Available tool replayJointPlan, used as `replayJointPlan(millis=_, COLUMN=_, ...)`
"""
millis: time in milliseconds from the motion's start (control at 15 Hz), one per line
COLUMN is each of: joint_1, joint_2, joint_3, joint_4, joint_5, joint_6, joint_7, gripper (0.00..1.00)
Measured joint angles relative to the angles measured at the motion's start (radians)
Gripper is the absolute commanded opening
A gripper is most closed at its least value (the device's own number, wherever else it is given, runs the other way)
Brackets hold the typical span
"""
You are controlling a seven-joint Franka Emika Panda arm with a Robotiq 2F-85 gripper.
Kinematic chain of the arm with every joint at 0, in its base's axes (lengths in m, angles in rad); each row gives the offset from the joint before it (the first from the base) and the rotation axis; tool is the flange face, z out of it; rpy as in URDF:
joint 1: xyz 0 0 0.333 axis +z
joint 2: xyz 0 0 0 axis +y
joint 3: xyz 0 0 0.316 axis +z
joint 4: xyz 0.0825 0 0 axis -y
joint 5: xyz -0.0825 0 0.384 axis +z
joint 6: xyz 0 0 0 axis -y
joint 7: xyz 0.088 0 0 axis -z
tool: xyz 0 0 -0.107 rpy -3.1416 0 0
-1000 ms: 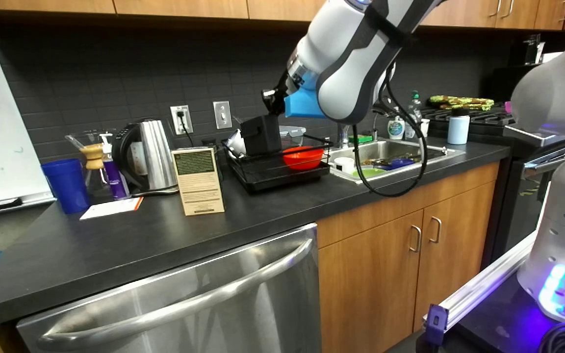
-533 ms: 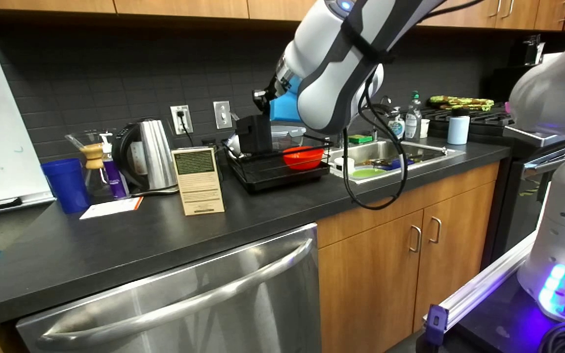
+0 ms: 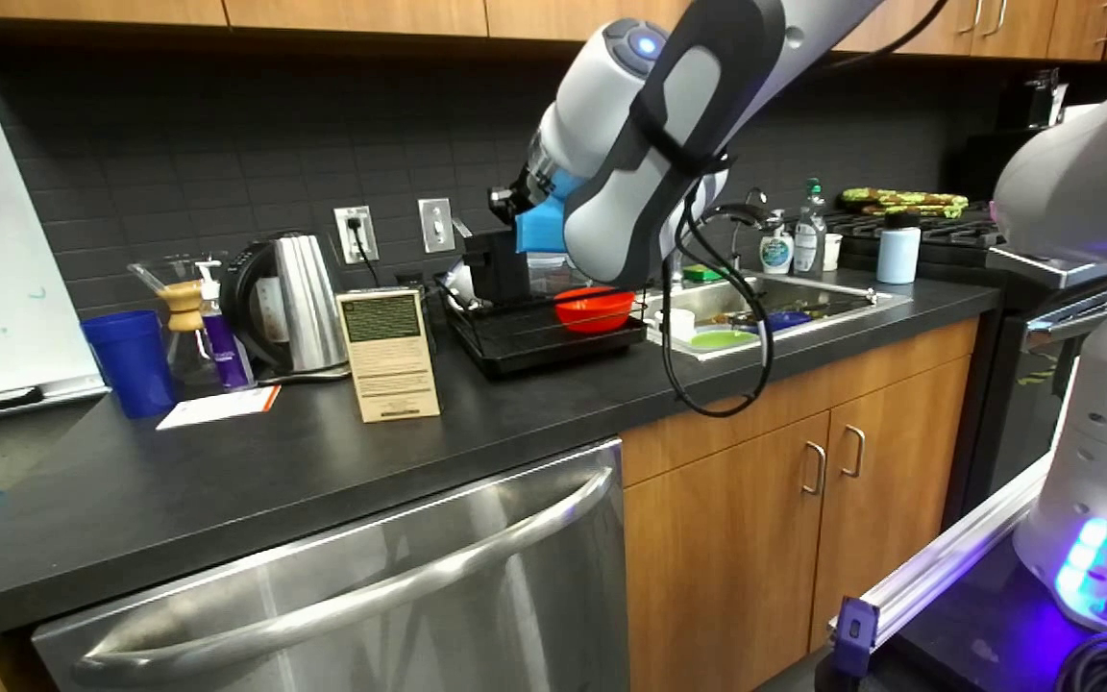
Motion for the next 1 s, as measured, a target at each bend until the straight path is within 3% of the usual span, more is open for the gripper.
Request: replayJointPlan(millis=1000, joint_1=-0.081, joint_2=-0.162, joint_3=0.061, joint_4=0.087, joint_5=0.004, joint_6=-0.053, joint_7=0.073, gripper=0.01)
